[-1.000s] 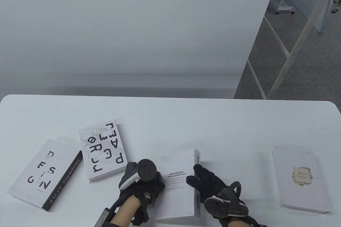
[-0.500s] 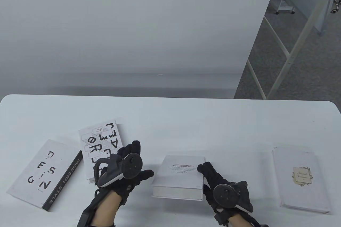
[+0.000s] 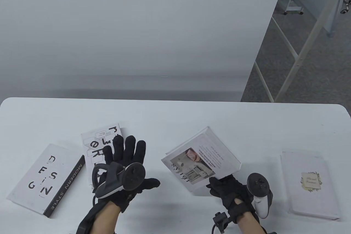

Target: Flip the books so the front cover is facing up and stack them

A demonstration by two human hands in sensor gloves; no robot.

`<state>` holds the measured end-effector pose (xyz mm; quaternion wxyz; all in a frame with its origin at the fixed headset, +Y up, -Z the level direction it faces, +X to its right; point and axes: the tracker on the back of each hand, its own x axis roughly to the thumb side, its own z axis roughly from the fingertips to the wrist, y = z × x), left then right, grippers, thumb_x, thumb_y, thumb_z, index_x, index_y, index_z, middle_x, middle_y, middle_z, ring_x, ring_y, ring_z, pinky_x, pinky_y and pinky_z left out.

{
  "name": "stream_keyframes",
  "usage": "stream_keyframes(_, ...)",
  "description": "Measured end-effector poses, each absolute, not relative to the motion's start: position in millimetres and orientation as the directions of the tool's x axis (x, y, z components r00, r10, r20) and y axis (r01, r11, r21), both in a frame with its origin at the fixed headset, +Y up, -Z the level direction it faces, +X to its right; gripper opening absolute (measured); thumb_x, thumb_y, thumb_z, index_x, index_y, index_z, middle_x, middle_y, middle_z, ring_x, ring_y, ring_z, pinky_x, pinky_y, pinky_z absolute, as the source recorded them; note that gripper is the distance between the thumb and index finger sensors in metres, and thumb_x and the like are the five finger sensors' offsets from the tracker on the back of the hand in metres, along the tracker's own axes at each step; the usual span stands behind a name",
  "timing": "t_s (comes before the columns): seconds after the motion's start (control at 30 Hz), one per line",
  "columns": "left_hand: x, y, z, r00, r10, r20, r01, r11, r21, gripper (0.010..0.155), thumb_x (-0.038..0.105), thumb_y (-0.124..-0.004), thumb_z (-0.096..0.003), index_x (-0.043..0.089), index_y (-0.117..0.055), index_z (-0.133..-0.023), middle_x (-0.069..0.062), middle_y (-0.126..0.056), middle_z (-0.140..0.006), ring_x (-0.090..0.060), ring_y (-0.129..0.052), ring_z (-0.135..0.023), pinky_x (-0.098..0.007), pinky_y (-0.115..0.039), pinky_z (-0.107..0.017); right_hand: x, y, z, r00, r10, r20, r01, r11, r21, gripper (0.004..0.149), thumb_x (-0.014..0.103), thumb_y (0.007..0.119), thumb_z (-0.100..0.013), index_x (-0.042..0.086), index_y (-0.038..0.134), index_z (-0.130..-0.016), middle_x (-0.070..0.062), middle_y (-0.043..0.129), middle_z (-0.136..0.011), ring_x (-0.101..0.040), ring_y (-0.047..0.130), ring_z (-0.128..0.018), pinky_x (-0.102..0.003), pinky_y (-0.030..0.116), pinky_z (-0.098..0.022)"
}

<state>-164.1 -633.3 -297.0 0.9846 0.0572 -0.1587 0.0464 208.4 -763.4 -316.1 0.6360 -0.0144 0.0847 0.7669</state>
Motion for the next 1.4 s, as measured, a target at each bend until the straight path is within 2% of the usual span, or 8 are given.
stream_keyframes(0.13, -176, -620, -290, 0.952, 0.068, 0.3, -0.117, 0.981, 0.152, 0.121, 0.079, -0.075, -0.0292, -0.001, -0.036, -0.111, -0.036, -0.026, -0.11, -0.067, -0.015, -0.092, -0.083, -0.023, -0.057, 211, -773, -331, -0.127, 0.971, -0.202, -0.991, -0.114, 0.077, 0.073, 0.046, 0.076, -0.052, -0.001, 0.049, -0.1, -0.031, 0.079, -0.086, -0.034, 0.1, -0.066, -0.039, 0.09, -0.044)
stream_keyframes(0.23, -183, -612, -286, 0.946, 0.114, 0.304, -0.17, 0.971, 0.167, 0.12, 0.078, -0.075, -0.03, -0.003, -0.037, -0.11, -0.036, -0.028, -0.109, -0.068, -0.016, -0.092, -0.083, -0.024, -0.057, 205, -787, -346, -0.027, 0.95, -0.311, -0.995, 0.004, 0.097, 0.073, 0.048, 0.072, -0.056, -0.003, 0.045, -0.1, -0.031, 0.077, -0.087, -0.032, 0.099, -0.068, -0.038, 0.09, -0.046)
stream_keyframes(0.37, -187, -603, -280, 0.947, 0.112, 0.303, -0.176, 0.965, 0.195, 0.119, 0.077, -0.076, -0.0305, -0.003, -0.038, -0.11, -0.037, -0.032, -0.109, -0.068, -0.019, -0.092, -0.082, -0.026, -0.057, 193, -797, -371, -0.015, 0.929, -0.371, -0.999, 0.005, 0.054, 0.073, 0.052, 0.068, -0.058, -0.005, 0.046, -0.098, -0.029, 0.08, -0.085, -0.029, 0.101, -0.066, -0.036, 0.091, -0.044)
stream_keyframes(0.5, -191, -594, -273, 0.938, 0.139, 0.319, -0.214, 0.953, 0.213, 0.118, 0.076, -0.077, -0.0307, -0.004, -0.04, -0.109, -0.037, -0.035, -0.109, -0.068, -0.021, -0.092, -0.082, -0.027, -0.057, 176, -813, -395, 0.133, 0.875, -0.466, -0.984, 0.172, 0.042, 0.074, 0.053, 0.063, -0.062, -0.008, 0.042, -0.099, -0.029, 0.077, -0.087, -0.03, 0.099, -0.069, -0.036, 0.09, -0.047)
stream_keyframes(0.73, -195, -584, -264, 0.936, 0.14, 0.322, -0.225, 0.943, 0.246, 0.117, 0.076, -0.077, -0.0313, -0.004, -0.042, -0.109, -0.037, -0.039, -0.109, -0.068, -0.024, -0.092, -0.082, -0.03, -0.057, 155, -820, -420, 0.068, 0.859, -0.507, -0.997, 0.073, -0.009, 0.076, 0.054, 0.061, -0.062, -0.01, 0.042, -0.098, -0.03, 0.078, -0.085, -0.029, 0.1, -0.067, -0.035, 0.09, -0.046)
stream_keyframes(1.03, -192, -588, -268, 0.936, 0.141, 0.323, -0.219, 0.951, 0.22, 0.117, 0.075, -0.077, -0.0318, -0.005, -0.042, -0.108, -0.038, -0.041, -0.109, -0.068, -0.026, -0.092, -0.082, -0.031, -0.057, 146, -830, -434, 0.059, 0.84, -0.539, -0.996, 0.083, 0.019, 0.078, 0.052, 0.051, -0.064, -0.018, 0.036, -0.095, -0.035, 0.074, -0.085, -0.032, 0.097, -0.07, -0.037, 0.089, -0.047)
stream_keyframes(1.4, -193, -596, -275, 0.944, 0.139, 0.299, -0.202, 0.96, 0.195, 0.115, 0.075, -0.076, -0.0328, -0.006, -0.042, -0.108, -0.038, -0.043, -0.108, -0.068, -0.028, -0.092, -0.081, -0.033, -0.058, 140, -832, -447, 0.056, 0.853, -0.519, -0.992, 0.107, 0.069, 0.079, 0.046, 0.046, -0.064, -0.023, 0.029, -0.097, -0.042, 0.067, -0.087, -0.039, 0.091, -0.074, -0.041, 0.085, -0.051)
